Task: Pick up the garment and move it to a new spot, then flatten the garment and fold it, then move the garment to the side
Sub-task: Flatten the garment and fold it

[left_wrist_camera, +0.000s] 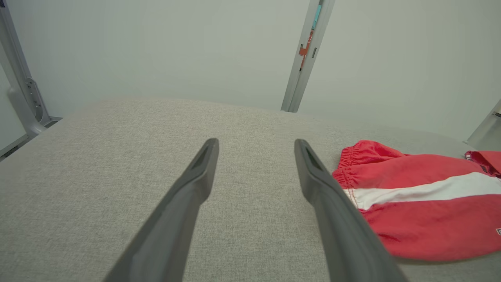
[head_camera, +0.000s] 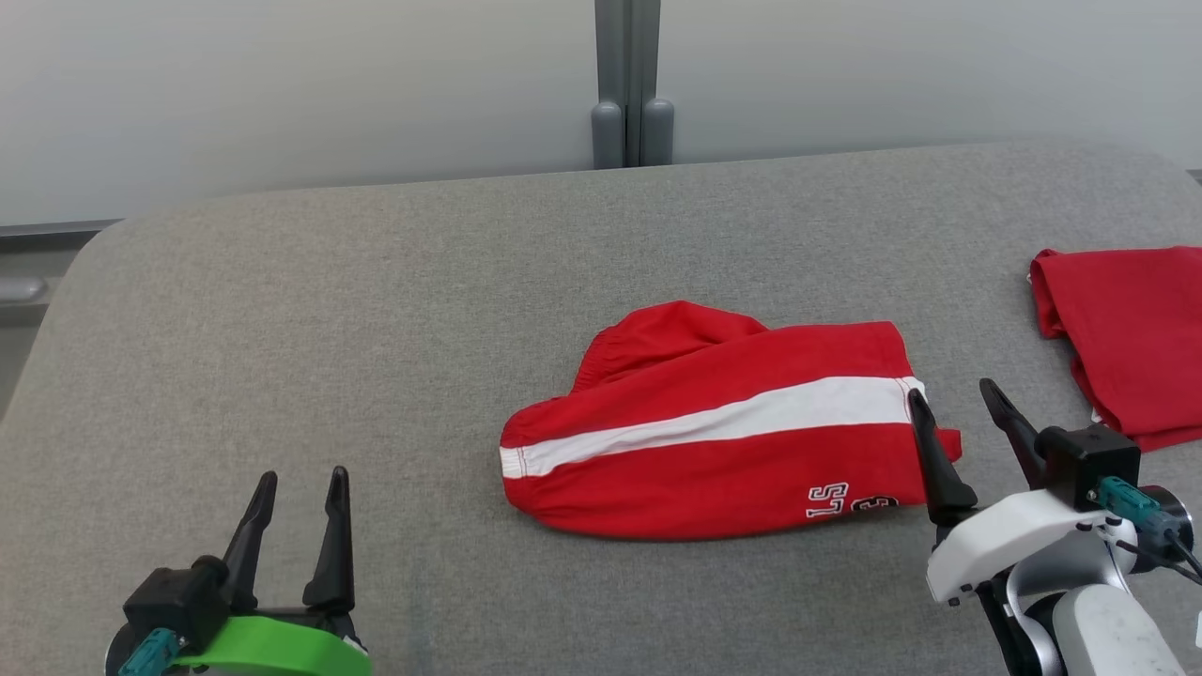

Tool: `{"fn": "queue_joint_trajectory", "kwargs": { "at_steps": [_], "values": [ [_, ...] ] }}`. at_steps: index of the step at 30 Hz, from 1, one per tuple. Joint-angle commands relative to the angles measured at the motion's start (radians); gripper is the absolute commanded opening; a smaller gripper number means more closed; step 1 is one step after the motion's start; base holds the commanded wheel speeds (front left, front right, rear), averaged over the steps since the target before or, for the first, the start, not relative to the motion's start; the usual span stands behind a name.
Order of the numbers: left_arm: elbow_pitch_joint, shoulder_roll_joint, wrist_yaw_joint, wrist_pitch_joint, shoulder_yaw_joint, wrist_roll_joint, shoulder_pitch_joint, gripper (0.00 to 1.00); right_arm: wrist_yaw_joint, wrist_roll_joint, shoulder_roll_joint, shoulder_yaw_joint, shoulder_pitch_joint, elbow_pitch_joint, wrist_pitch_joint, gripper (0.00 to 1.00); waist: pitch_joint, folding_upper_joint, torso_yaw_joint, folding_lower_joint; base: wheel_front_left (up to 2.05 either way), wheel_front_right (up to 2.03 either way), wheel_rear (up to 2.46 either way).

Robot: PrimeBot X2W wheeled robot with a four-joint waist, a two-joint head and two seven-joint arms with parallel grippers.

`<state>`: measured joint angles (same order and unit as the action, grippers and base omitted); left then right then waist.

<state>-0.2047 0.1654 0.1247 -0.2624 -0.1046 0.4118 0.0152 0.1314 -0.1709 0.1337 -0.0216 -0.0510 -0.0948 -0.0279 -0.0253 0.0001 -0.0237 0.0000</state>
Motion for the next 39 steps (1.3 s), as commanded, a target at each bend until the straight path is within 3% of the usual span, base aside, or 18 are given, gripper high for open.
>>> {"fn": "queue_joint_trajectory", "kwargs": {
  "at_steps": [1, 6, 12, 17, 21, 32, 34, 35, 36, 39],
  "values": [
    [-0.005, 0.001, 0.006, -0.003, -0.009, -0.003, -0.024, 1.00, -0.002, 0.001, 0.009, -0.008, -0.022, -0.001, 0.007, 1.00, -0.004, -0.0001, 0.001, 0.0000, 0.00, 0.00, 0.00],
    [-0.034, -0.001, 0.007, 0.031, -0.088, 0.030, -0.086, 1.00, -0.002, -0.027, 0.033, -0.018, -0.075, -0.013, 0.067, 1.00, -0.027, -0.0001, 0.006, 0.0000, 0.00, 0.00, 0.00],
    [-0.121, -0.004, 0.007, 0.208, -0.276, 0.143, -0.198, 1.00, -0.002, -0.108, 0.061, -0.021, -0.153, -0.071, 0.285, 1.00, -0.053, -0.0001, 0.020, 0.0000, 0.00, 0.00, 0.00],
    [-0.215, -0.018, 0.007, 0.290, -0.333, 0.219, -0.272, 1.00, -0.001, -0.200, 0.057, -0.010, -0.214, -0.117, 0.471, 1.00, -0.075, -0.0001, 0.044, 0.0000, 0.00, 0.00, 0.00],
    [-0.279, -0.025, 0.007, 0.316, -0.343, 0.237, -0.309, 1.00, -0.001, -0.241, 0.054, -0.006, -0.259, -0.151, 0.560, 1.00, -0.092, -0.0001, 0.055, 0.0000, 0.00, 0.00, 0.00],
    [-0.335, -0.022, 0.007, 0.312, -0.387, 0.279, -0.365, 1.00, -0.001, -0.329, 0.066, -0.053, -0.371, -0.277, 0.600, 1.00, -0.127, -0.0001, 0.046, 0.0000, 0.00, 0.00, 0.00],
    [-0.333, -0.020, 0.007, 0.304, -0.397, 0.292, -0.369, 0.44, -0.001, -0.341, 0.070, -0.062, -0.383, -0.295, 0.597, 1.00, -0.130, -0.0001, 0.043, 0.0000, 0.00, 0.00, 0.00],
    [-0.329, -0.017, 0.007, 0.301, -0.404, 0.299, -0.371, 0.08, -0.001, -0.347, 0.073, -0.069, -0.389, -0.303, 0.597, 1.00, -0.132, -0.0001, 0.042, 0.0000, 0.00, 0.00, 0.00],
    [-0.327, -0.015, 0.007, 0.296, -0.408, 0.303, -0.373, 0.00, -0.001, -0.353, 0.075, -0.074, -0.393, -0.307, 0.593, 1.00, -0.133, -0.0001, 0.042, 0.0000, 0.00, 0.00, 0.00],
    [-0.324, -0.005, 0.007, 0.285, -0.423, 0.317, -0.377, 0.00, -0.001, -0.367, 0.082, -0.103, -0.404, -0.314, 0.583, 1.00, -0.137, -0.0001, 0.041, 0.0000, 0.00, 0.00, 0.00]
  ]
}}
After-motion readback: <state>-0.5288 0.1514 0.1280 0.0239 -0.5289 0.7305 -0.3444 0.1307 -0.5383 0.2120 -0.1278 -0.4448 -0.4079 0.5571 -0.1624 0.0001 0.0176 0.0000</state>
